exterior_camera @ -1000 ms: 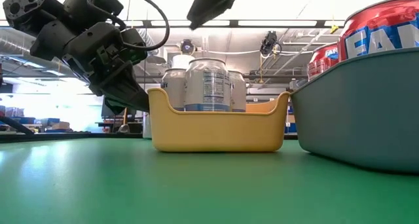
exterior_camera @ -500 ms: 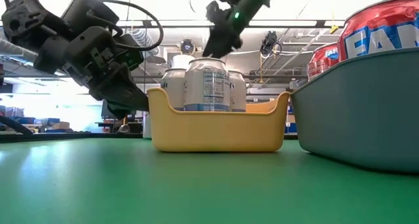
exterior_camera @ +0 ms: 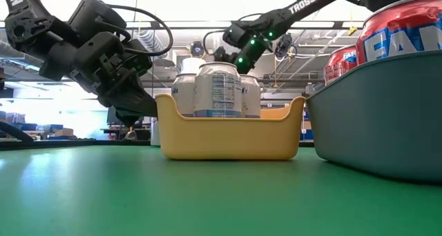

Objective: Sort soda cans
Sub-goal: Put the blue soda can into the yellow bin

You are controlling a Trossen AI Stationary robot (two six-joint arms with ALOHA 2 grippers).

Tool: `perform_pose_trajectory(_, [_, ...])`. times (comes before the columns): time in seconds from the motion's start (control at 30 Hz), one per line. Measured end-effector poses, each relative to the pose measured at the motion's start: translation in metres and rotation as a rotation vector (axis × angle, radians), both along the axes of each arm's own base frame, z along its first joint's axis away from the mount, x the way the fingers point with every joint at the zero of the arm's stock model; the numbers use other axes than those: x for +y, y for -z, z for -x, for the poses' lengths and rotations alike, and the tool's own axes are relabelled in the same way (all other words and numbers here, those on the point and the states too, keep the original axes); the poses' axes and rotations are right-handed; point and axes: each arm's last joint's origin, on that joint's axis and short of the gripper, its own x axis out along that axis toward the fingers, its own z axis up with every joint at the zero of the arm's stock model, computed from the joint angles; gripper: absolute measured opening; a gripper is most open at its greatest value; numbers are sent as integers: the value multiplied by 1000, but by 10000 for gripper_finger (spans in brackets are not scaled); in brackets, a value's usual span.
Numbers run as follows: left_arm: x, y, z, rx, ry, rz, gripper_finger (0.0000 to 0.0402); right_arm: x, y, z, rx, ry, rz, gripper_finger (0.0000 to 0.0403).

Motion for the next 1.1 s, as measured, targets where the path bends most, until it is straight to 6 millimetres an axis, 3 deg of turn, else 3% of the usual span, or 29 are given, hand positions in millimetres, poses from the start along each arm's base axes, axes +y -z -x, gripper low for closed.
perform_pose_trajectory(0.27, [0,0,0,0,0,2,5,-11,26,-3,23,4,-49,341])
perform_pose_trajectory(0.87, [0,0,0,2,0,2,5,-13,31,-2,11,-20,-89,326])
perform_pose_trajectory(1.1, [0,0,0,1,0,3,5,-16,52,-8,35,-36,-97,321])
